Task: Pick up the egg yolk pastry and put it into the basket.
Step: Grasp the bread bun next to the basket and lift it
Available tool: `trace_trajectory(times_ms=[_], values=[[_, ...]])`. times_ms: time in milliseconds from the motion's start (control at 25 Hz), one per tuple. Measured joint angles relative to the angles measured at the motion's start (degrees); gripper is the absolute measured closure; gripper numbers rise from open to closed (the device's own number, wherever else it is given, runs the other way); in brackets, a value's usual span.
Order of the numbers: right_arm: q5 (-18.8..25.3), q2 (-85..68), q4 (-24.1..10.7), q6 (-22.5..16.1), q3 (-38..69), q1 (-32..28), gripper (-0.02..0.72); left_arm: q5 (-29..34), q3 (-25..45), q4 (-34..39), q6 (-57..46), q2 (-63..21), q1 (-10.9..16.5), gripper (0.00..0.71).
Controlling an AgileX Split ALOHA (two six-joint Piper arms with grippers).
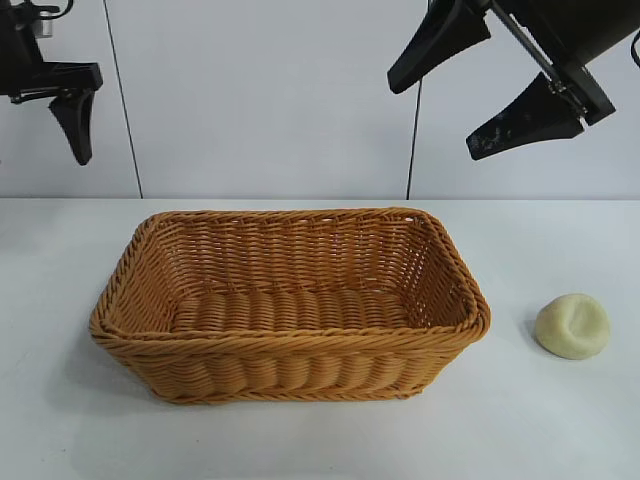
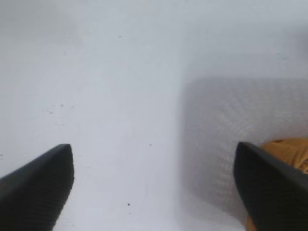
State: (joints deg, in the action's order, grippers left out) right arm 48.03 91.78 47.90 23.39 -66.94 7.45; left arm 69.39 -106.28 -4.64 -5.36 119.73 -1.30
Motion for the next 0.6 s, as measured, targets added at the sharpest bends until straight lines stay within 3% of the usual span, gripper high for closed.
trace_trajectory(times_ms=[120,320,600], values=[[0.0,0.0,0.0,0.0,0.0,0.0,0.062,0.0,2.4,0.3,0.6,-2.0,0.7,0.016],[0.0,0.0,-0.1,0.0,0.0,0.0,0.062,0.0,12.2,0.1,2.6,-9.0,0.9,0.016],[0.3,0.0,-0.4,0.0,0.0,0.0,0.062,0.0,32.7,0.0,4.1,-29.2,0.9,0.016]])
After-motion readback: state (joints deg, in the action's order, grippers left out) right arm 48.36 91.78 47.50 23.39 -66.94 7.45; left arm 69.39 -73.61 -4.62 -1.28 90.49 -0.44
